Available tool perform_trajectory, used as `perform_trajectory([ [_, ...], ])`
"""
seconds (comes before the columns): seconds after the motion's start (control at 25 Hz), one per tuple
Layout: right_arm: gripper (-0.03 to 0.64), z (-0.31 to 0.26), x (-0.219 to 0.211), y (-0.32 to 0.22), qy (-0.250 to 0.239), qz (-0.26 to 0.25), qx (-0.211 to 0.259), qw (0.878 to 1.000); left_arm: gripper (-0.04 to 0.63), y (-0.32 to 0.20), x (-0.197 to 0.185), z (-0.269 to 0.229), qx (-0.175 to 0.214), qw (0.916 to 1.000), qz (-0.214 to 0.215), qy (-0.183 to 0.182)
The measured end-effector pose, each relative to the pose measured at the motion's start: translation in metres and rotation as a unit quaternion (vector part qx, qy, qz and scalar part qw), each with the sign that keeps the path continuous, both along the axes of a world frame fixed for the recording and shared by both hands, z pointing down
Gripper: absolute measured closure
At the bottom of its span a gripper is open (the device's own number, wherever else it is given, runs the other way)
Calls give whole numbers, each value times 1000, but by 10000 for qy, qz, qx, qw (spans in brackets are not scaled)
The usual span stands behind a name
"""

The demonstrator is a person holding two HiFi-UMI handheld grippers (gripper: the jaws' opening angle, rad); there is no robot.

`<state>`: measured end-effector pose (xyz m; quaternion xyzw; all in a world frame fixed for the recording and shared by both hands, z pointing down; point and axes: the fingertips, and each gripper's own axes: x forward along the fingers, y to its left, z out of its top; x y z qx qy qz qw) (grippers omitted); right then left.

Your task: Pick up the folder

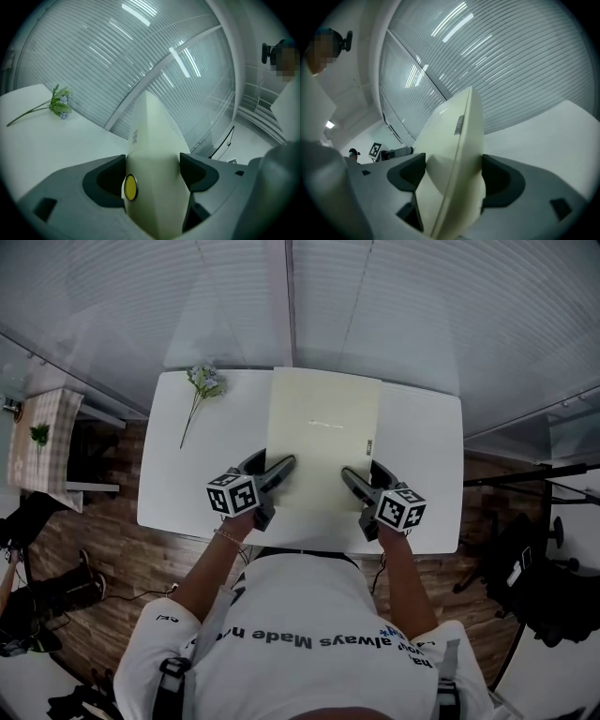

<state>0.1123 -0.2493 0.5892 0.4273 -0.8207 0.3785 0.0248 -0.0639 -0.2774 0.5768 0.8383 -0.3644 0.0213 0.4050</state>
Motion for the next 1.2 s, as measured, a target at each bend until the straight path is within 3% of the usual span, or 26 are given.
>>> perform_trajectory([
  [0.28, 287, -47, -1, 0, 46, 27, 471, 9989, 268, 1, -1, -48, 488, 9988, -69, -32],
  [0.64, 287, -113, 0, -2, 273, 79, 1178, 9926, 268, 1, -3, -102, 1002, 9943, -174, 304],
  [1.2, 287, -172, 4, 4, 329, 163, 1931, 9805, 268, 4, 3, -173, 2043, 9787, -4, 179],
])
